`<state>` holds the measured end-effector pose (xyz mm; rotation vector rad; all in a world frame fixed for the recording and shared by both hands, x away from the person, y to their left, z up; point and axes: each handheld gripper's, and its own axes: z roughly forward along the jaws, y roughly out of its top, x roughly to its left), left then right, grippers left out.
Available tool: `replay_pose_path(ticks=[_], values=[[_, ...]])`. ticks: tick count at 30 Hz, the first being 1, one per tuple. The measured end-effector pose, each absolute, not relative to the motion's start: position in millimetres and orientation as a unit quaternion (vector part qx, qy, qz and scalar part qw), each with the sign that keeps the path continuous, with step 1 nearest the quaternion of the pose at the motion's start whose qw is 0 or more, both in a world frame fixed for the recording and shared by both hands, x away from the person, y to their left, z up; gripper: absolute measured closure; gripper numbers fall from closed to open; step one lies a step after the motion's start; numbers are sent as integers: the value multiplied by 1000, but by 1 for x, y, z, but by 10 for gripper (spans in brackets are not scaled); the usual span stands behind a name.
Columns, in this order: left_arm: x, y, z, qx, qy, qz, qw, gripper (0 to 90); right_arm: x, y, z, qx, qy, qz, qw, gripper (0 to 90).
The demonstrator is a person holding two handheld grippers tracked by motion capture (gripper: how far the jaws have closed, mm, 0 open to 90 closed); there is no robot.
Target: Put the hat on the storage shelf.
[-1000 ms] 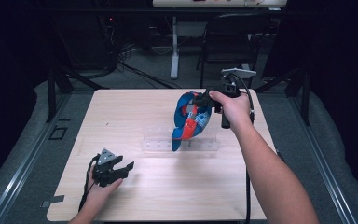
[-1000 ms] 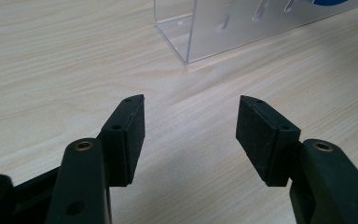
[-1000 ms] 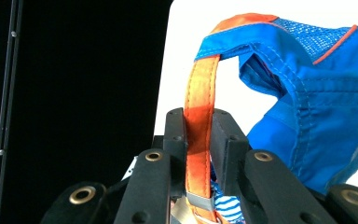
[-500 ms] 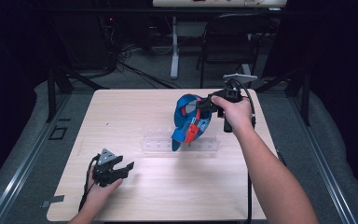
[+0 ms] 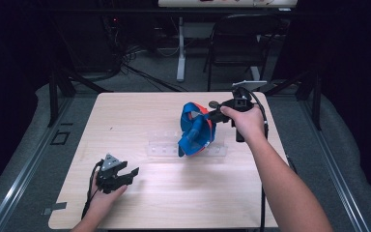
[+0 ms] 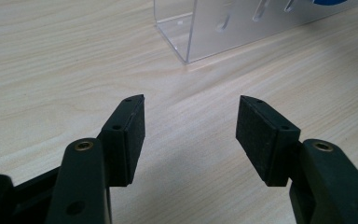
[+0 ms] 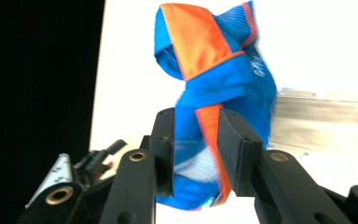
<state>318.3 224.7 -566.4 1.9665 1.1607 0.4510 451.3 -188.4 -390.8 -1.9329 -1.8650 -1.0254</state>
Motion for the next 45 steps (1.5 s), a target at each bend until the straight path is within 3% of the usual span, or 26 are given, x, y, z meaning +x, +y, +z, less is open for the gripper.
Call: replay_pose_path(ticks=[18,29,45], values=[[318,225,-566,778,458,176,394,428,428,-205,-413,-667,-685,-288,58,638],[319,224,-568,779,460,175,389,424,393,-226,-444,-659,-689,-300,47,622],[320,225,-569,778,463,179,386,422,328,-236,-507,-629,-701,-332,-46,547]])
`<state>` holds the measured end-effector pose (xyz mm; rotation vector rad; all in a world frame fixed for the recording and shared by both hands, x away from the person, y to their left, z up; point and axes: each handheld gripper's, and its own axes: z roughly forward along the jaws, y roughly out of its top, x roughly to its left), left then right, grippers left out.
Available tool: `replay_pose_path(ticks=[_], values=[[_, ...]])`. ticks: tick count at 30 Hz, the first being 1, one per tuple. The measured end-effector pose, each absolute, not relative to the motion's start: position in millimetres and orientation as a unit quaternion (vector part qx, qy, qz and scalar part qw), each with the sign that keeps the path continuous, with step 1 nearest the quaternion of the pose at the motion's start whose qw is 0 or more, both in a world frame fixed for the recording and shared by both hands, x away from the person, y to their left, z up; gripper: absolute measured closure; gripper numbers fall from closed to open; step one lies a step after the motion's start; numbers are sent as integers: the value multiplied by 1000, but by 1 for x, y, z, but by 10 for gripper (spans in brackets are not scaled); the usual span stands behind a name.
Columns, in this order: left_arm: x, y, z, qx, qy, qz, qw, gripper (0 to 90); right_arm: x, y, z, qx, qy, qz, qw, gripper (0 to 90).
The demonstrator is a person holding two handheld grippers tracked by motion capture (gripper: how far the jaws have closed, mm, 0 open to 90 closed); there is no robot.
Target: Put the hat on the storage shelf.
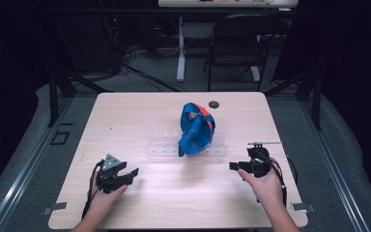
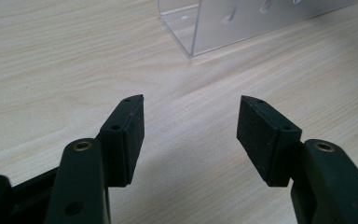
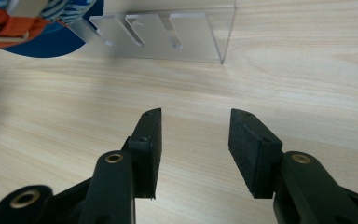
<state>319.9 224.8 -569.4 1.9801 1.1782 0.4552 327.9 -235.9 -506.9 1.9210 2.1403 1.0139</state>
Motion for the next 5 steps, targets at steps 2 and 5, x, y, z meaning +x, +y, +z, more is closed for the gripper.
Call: replay_pose_path(ticks=[2,5], values=[[320,225,-570,779,462,178,386,423,322,-238,-512,623,702,339,63,533],[320,225,-570,781,459,178,384,424,310,-240,-520,609,706,343,112,533]])
